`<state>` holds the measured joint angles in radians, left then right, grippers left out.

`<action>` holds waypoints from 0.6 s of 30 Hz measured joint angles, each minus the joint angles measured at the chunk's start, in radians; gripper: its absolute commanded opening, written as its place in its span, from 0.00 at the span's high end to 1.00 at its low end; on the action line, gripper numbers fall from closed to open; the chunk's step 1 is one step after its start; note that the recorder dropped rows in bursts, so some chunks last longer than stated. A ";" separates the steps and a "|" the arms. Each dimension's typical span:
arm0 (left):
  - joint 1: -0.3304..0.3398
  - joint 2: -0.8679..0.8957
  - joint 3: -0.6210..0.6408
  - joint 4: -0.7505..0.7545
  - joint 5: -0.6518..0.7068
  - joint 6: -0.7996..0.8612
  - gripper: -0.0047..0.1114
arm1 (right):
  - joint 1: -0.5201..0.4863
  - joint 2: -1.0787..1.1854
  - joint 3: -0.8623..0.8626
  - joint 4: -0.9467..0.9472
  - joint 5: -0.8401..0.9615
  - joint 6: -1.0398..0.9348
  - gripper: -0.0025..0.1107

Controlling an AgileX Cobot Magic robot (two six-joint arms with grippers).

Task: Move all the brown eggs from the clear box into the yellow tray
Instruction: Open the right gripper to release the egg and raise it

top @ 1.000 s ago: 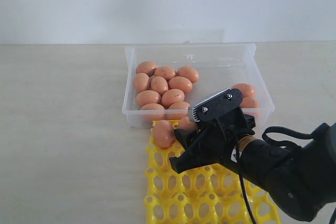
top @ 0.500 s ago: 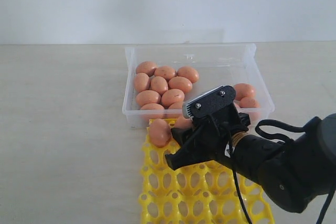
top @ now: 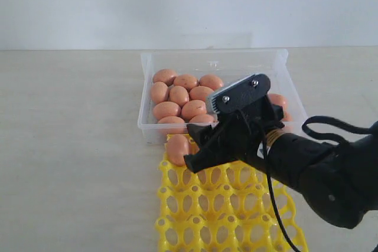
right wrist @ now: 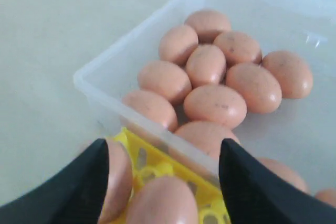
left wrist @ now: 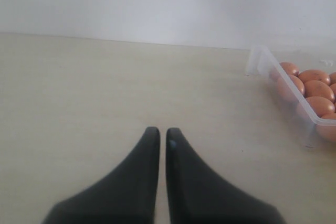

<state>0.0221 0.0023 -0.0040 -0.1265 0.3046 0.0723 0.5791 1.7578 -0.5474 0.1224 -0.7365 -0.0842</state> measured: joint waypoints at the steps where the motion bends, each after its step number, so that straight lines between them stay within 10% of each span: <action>1: 0.000 0.000 0.000 0.000 0.000 0.000 0.92 | 0.000 -0.030 0.000 0.002 -0.002 0.000 0.49; 5: 0.000 0.000 0.000 0.000 0.000 0.000 0.92 | 0.000 -0.167 0.000 0.081 -0.007 -0.012 0.63; 8: 0.000 0.000 0.000 0.000 0.000 0.000 0.92 | 0.000 -0.234 0.000 0.212 0.008 -0.066 0.95; 18: 0.000 0.000 0.000 0.000 0.000 0.000 0.92 | 0.000 -0.249 0.000 0.560 0.047 -0.253 0.97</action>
<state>0.0221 0.0023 -0.0040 -0.1265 0.3046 0.0723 0.5791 1.5083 -0.5474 0.6825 -0.6890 -0.3372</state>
